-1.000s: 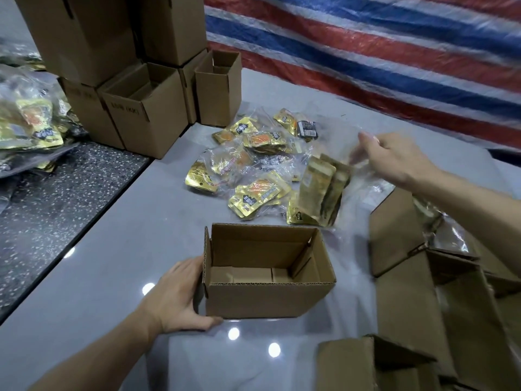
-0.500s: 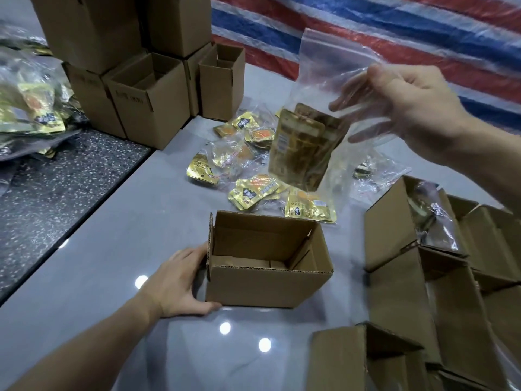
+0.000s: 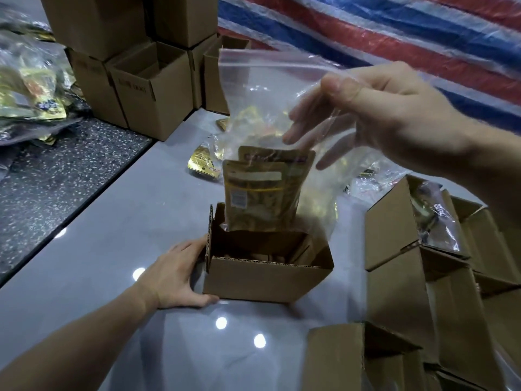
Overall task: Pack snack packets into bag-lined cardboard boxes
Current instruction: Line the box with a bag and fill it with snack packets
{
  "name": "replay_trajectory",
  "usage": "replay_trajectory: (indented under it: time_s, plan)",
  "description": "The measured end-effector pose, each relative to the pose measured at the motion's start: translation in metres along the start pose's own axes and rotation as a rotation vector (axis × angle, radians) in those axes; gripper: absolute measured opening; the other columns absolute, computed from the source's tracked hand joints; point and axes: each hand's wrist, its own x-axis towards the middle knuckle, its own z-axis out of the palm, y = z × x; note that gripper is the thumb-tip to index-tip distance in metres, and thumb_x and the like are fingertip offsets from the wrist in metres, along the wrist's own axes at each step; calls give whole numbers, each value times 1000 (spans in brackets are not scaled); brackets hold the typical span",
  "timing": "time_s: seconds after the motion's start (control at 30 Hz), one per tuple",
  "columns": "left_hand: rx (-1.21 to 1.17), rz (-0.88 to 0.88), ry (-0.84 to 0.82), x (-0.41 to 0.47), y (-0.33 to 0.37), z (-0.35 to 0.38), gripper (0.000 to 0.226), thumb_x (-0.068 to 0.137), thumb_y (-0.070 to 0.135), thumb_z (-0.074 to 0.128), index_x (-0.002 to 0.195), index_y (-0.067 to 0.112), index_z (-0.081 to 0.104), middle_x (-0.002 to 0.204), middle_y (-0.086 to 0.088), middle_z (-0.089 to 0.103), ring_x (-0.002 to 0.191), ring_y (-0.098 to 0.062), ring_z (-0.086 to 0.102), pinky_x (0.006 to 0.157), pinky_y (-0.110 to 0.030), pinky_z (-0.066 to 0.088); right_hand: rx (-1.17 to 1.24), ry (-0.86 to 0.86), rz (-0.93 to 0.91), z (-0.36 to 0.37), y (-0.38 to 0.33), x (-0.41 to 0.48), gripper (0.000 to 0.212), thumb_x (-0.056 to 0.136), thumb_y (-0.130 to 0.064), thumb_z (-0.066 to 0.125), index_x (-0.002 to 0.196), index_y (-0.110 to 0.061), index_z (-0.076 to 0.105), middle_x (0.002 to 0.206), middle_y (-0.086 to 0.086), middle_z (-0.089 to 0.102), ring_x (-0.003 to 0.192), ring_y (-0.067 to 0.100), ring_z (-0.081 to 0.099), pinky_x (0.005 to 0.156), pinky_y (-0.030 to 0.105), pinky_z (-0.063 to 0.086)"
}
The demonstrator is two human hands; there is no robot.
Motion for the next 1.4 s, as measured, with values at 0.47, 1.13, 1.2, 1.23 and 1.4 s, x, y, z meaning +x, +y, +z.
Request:
replay_trajectory:
  time_s: [0.47,1.13,1.2,1.23,1.4]
  plan:
    - [-35,15,34,0,11,-9,93,55,75,77,135,32,52,122,14,56,110,-10,53,95,-29,45,-141,-99,46,43,20,1,24,104,-1,42,102,-9,64,97,3,74,88,11,71,65,20,55]
    - [4,-28,14,-3,9,-6,96,55,79,72,138,41,47,122,21,48,110,-5,44,91,-26,36,14,201,328,64,54,-2,23,102,-3,45,89,-10,62,91,3,70,81,21,75,67,45,62]
    - [-1,-24,20,-3,9,-6,92,54,78,73,135,39,50,120,19,49,110,-8,48,90,-27,38,82,205,329,68,54,-3,20,103,-3,45,92,-7,61,94,5,69,85,23,74,71,46,61]
    - [-4,-20,19,-2,9,-6,91,54,78,73,134,39,51,119,18,50,111,-10,49,91,-29,41,99,192,324,70,56,-4,19,103,-2,45,94,-4,61,95,6,68,87,22,74,71,42,61]
    - [-2,3,19,-2,9,-6,83,56,74,76,127,36,55,116,15,54,109,-11,53,94,-35,47,-23,108,285,75,68,-3,18,102,0,47,97,-3,64,95,10,70,84,17,71,69,18,54]
